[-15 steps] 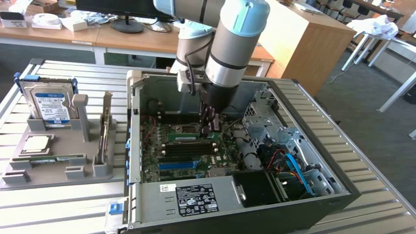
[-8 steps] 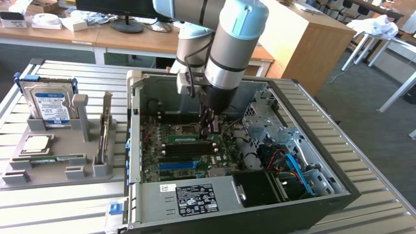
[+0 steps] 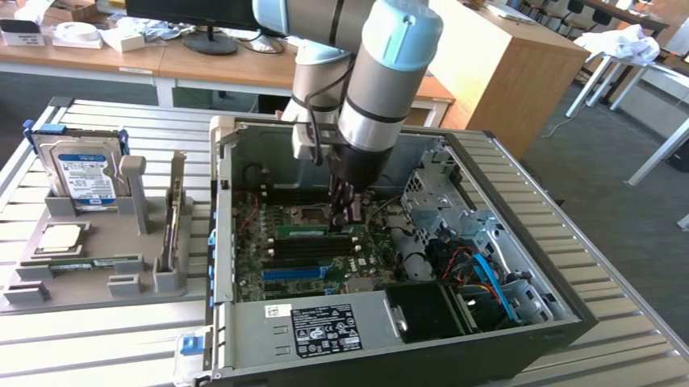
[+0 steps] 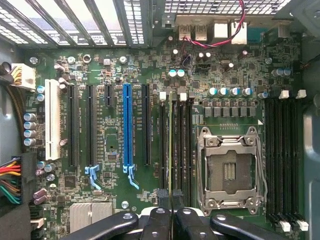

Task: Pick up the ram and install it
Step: 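Pick up the ram and move it above insertion slot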

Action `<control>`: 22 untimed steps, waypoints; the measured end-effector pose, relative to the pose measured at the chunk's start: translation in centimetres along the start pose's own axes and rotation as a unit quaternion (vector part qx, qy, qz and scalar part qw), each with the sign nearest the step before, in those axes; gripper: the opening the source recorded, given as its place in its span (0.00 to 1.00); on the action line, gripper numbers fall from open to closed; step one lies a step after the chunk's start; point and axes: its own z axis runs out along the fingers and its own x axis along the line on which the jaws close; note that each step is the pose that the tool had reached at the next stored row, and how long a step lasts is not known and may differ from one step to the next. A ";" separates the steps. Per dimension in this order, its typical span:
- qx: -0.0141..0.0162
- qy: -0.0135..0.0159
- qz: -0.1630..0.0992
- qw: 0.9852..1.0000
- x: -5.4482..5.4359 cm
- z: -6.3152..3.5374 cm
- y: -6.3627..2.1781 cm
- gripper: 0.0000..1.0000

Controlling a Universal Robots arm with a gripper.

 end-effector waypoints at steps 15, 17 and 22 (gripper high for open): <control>0.000 0.000 0.000 1.000 0.0 0.22 -0.13 0.12; 0.000 0.000 0.000 1.000 0.0 0.22 -0.15 0.12; 0.000 0.000 0.000 1.000 0.0 0.26 -0.17 0.12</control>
